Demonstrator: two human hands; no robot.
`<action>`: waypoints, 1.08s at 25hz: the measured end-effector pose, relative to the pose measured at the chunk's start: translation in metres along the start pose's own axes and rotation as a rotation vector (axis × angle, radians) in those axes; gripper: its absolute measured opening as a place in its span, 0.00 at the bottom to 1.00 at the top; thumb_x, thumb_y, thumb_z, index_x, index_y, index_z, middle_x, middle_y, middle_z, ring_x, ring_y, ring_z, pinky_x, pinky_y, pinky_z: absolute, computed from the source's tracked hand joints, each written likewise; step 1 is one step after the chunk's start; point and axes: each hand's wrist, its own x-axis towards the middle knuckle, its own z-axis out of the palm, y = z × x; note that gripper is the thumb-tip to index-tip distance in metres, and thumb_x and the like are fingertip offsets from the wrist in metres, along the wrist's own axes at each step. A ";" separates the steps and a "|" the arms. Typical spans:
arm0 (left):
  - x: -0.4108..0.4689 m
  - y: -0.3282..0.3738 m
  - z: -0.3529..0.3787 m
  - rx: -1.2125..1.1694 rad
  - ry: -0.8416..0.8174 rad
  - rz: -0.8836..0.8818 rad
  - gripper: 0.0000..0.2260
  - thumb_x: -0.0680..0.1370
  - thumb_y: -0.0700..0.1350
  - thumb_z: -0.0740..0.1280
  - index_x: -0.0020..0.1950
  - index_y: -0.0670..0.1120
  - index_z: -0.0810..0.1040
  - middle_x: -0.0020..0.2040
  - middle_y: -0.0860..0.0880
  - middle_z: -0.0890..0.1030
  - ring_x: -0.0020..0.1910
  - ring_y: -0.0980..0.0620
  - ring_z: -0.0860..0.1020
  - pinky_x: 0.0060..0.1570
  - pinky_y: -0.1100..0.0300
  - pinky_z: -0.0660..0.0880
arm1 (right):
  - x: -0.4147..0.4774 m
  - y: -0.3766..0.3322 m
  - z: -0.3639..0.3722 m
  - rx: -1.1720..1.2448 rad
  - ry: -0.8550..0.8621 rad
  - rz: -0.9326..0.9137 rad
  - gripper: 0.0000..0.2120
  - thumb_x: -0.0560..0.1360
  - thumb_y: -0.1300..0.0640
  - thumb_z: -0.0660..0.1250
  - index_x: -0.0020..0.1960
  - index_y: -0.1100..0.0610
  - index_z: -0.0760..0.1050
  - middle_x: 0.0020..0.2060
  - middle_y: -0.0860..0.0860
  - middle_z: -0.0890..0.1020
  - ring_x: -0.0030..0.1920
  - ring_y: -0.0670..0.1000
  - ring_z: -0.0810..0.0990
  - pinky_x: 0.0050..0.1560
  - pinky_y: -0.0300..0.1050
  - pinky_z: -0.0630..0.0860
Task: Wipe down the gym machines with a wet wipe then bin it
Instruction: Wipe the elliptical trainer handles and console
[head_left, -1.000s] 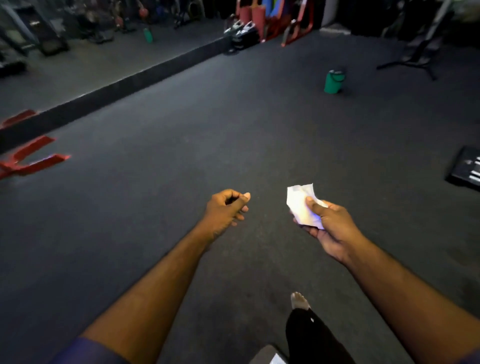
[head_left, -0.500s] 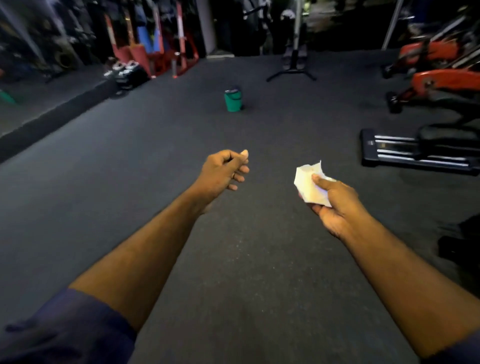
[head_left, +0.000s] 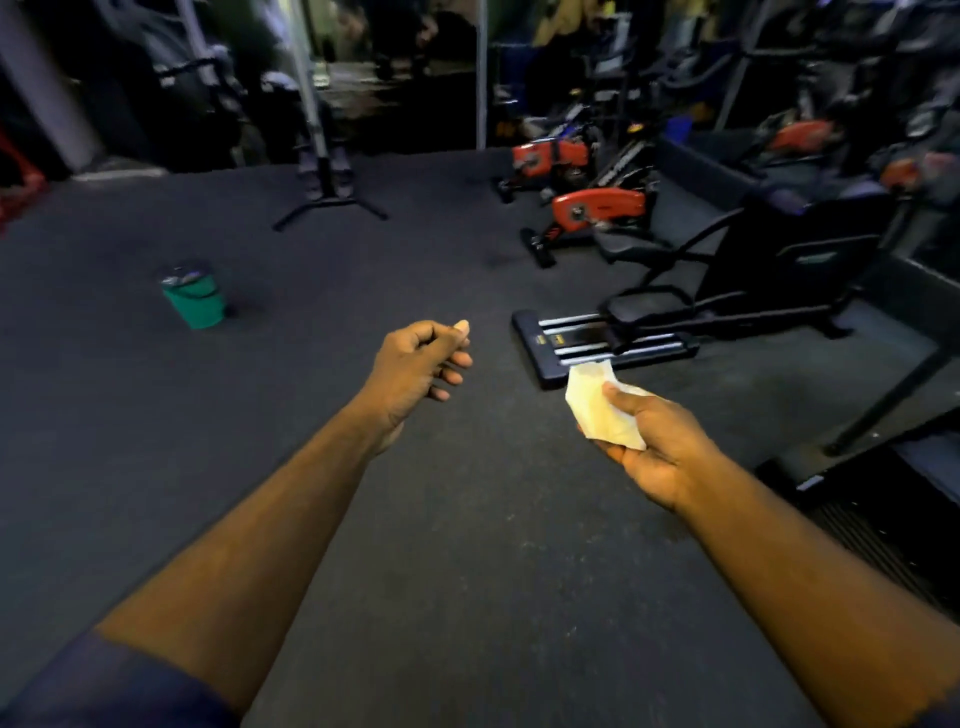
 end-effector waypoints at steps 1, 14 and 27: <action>0.044 0.009 0.007 -0.003 -0.051 0.008 0.18 0.83 0.55 0.69 0.55 0.40 0.81 0.47 0.45 0.85 0.44 0.48 0.80 0.40 0.53 0.77 | 0.020 -0.021 0.002 0.019 0.058 -0.021 0.07 0.82 0.63 0.67 0.59 0.60 0.79 0.54 0.59 0.85 0.54 0.58 0.85 0.58 0.58 0.81; 0.507 0.081 0.184 0.082 -0.473 0.186 0.19 0.83 0.53 0.69 0.57 0.36 0.81 0.47 0.45 0.86 0.44 0.48 0.81 0.43 0.50 0.78 | 0.355 -0.265 -0.015 0.246 0.363 -0.280 0.06 0.80 0.65 0.68 0.56 0.59 0.77 0.57 0.60 0.84 0.55 0.60 0.85 0.52 0.56 0.83; 0.893 0.151 0.392 -0.046 -0.734 0.328 0.19 0.81 0.56 0.71 0.55 0.38 0.81 0.46 0.46 0.86 0.42 0.50 0.81 0.39 0.56 0.77 | 0.611 -0.532 -0.046 0.232 0.566 -0.561 0.08 0.82 0.63 0.68 0.60 0.59 0.78 0.56 0.58 0.86 0.57 0.58 0.86 0.62 0.59 0.81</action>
